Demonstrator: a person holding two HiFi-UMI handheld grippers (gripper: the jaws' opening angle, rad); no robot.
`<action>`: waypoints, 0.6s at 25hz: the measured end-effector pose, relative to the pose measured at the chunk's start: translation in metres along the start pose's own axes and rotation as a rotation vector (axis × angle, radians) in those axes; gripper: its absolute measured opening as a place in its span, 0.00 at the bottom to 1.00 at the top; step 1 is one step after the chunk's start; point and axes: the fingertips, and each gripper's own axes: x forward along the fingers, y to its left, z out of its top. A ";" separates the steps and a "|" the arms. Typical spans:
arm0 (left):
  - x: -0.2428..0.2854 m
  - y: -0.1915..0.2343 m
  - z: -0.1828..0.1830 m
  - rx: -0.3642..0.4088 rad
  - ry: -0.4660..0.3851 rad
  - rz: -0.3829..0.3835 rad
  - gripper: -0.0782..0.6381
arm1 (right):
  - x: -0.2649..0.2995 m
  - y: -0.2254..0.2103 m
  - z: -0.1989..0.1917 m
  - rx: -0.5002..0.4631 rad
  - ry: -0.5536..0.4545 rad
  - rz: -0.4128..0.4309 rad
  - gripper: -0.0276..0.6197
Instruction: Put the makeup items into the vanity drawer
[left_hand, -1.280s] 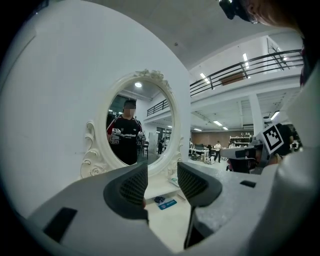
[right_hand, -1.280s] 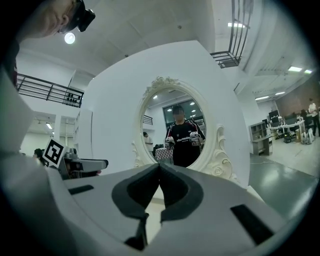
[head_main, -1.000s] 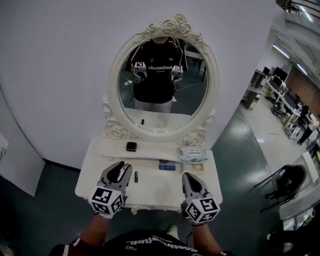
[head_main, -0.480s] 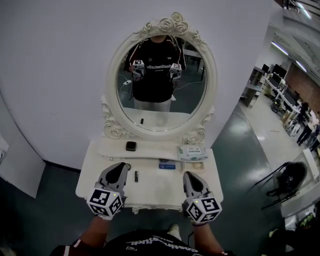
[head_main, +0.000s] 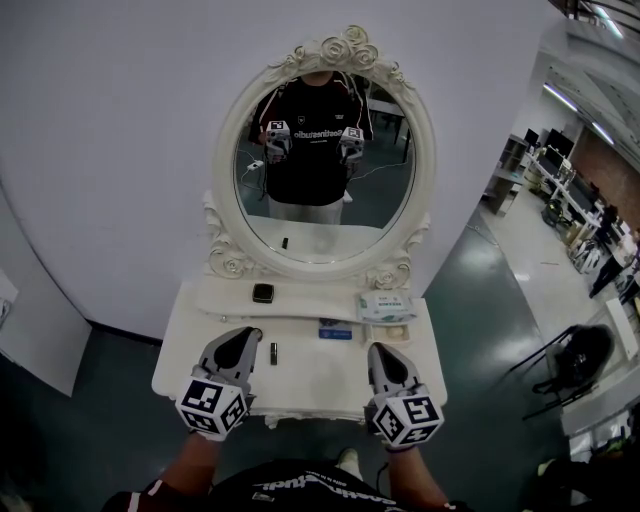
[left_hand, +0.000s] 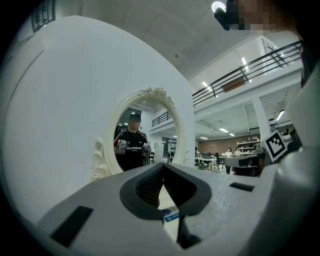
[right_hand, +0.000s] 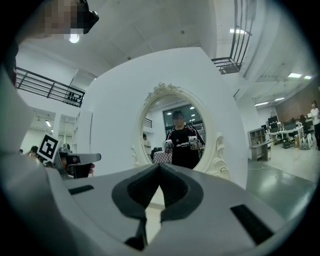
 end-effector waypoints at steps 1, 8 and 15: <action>0.000 0.000 0.000 0.001 -0.001 -0.001 0.12 | 0.000 0.000 0.000 -0.003 0.001 -0.003 0.05; 0.001 -0.005 0.000 0.017 -0.006 -0.015 0.12 | 0.000 -0.004 -0.002 -0.008 0.011 -0.020 0.05; 0.003 -0.007 -0.002 0.024 -0.003 -0.024 0.12 | -0.001 -0.007 -0.003 -0.008 0.004 -0.030 0.05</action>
